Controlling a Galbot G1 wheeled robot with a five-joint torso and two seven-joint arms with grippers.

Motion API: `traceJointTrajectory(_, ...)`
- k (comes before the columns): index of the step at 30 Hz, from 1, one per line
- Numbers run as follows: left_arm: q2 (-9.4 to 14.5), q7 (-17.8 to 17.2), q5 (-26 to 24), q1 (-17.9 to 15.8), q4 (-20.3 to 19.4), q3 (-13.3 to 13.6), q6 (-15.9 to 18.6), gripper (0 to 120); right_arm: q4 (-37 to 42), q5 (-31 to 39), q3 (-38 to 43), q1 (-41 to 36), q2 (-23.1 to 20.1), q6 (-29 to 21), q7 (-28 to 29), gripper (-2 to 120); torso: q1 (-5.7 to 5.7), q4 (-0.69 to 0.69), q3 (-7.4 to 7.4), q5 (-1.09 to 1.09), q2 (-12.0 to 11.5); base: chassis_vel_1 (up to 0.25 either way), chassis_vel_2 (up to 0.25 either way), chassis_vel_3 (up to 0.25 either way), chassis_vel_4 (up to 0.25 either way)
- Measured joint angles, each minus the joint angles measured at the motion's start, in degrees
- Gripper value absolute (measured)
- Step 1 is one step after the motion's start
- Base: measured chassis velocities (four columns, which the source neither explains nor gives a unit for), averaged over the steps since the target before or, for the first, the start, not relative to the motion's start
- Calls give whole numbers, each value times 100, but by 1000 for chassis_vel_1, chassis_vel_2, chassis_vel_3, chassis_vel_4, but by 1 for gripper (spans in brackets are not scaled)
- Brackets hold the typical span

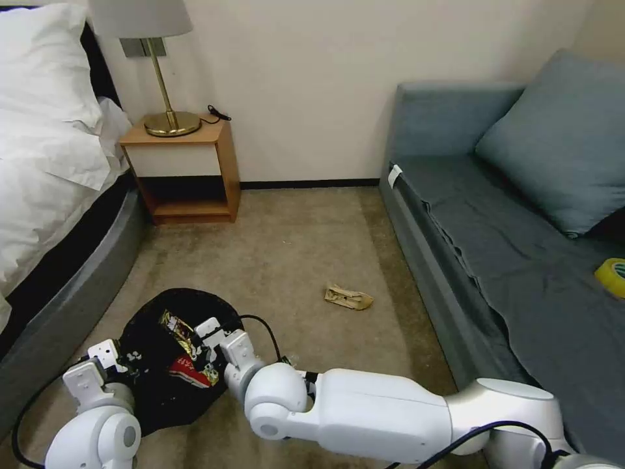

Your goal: Pick up the trash bin, then pick up the garbage on the floor and place it into the trash bin.

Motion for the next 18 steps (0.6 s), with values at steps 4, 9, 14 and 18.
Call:
traceJointTrajectory(4, -4, 0, 0, -1, -1, -1, -2, 2, 34, -75, 145, 4, -24, 30, -83, 26, 0, 0, 0, 0, 0, 0, 0, 0, 0)
traceJointTrajectory(9, -1, 0, -1, -13, 8, 2, -6, 2, 32, -256, 391, -37, -62, 165, -278, 41, 0, 0, 0, 0, 0, 0, 0, 0, 0)
traceJointTrajectory(14, 12, 0, -14, -27, 11, -12, -6, 2, -221, -891, 697, 101, -221, 394, -722, 58, 0, 0, 0, 1, 0, 0, 0, 0, 0)
traceJointTrajectory(18, 22, 2, -25, -29, 11, -27, -7, 2, -736, -1944, 881, 395, -464, 651, -1353, 75, 0, 0, 0, 1, 0, 0, 0, 0, 0)
